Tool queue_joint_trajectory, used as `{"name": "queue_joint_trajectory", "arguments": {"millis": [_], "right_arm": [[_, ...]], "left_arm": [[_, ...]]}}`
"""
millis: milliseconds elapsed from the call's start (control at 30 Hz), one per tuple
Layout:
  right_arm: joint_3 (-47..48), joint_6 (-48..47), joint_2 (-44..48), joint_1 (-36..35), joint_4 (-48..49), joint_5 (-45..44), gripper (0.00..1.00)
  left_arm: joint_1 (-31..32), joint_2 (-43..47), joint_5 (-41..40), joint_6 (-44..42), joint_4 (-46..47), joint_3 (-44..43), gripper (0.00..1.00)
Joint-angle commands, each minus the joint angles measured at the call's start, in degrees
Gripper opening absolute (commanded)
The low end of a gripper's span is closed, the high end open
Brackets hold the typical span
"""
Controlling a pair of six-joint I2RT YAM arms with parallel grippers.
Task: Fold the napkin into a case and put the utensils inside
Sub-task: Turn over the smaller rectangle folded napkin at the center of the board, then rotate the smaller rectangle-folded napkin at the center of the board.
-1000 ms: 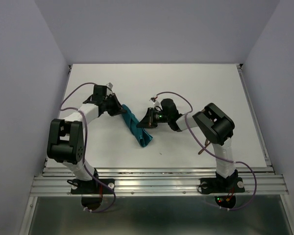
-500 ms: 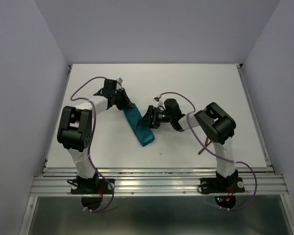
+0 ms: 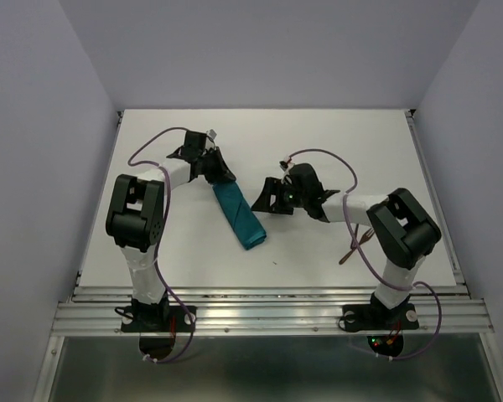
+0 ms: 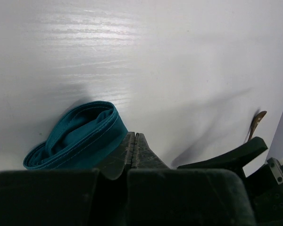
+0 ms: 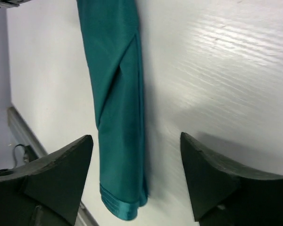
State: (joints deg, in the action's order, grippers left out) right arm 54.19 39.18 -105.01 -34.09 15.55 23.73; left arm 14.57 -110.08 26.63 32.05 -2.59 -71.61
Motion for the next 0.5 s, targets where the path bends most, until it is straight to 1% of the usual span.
{"name": "queue_joint_trajectory", "arguments": {"millis": [0,67,100,133,167,233,333,467], "right_arm": [[-0.8,-5.5,7.8,-1.2,-8.9,-11.0,0.64],[0.1,-7.3,9.0,-3.4,-12.8,-13.3,0.47],[1.5,-7.8,9.5,-4.6,-14.0,-14.7,0.3],[2.1,-8.1,9.6,-5.7,-15.1,-15.0,0.24],[2.5,-8.2,9.5,-7.7,-15.5,-14.9,0.18],[2.9,-7.8,9.0,-9.2,-17.6,-13.9,0.09],[2.4,-6.7,7.4,-11.2,-17.3,-13.0,0.07],[0.7,-5.6,4.6,-11.2,-16.5,-11.9,0.06]], "left_arm": [[0.2,3.8,-1.1,-1.4,-2.1,-3.6,0.0],[0.2,4.3,-1.8,-1.5,-2.7,-3.4,0.0],[0.2,4.4,-2.3,-1.6,-3.5,-3.3,0.0],[0.1,4.4,-3.2,-1.8,-3.8,-3.0,0.0],[0.1,4.3,-3.8,-2.0,-4.3,-2.9,0.0],[0.0,3.9,-4.7,-2.3,-5.0,-2.4,0.0],[0.0,3.0,-5.6,-2.3,-4.9,-1.7,0.0],[0.0,0.7,-6.3,-2.2,-4.4,-0.7,0.0]]}}
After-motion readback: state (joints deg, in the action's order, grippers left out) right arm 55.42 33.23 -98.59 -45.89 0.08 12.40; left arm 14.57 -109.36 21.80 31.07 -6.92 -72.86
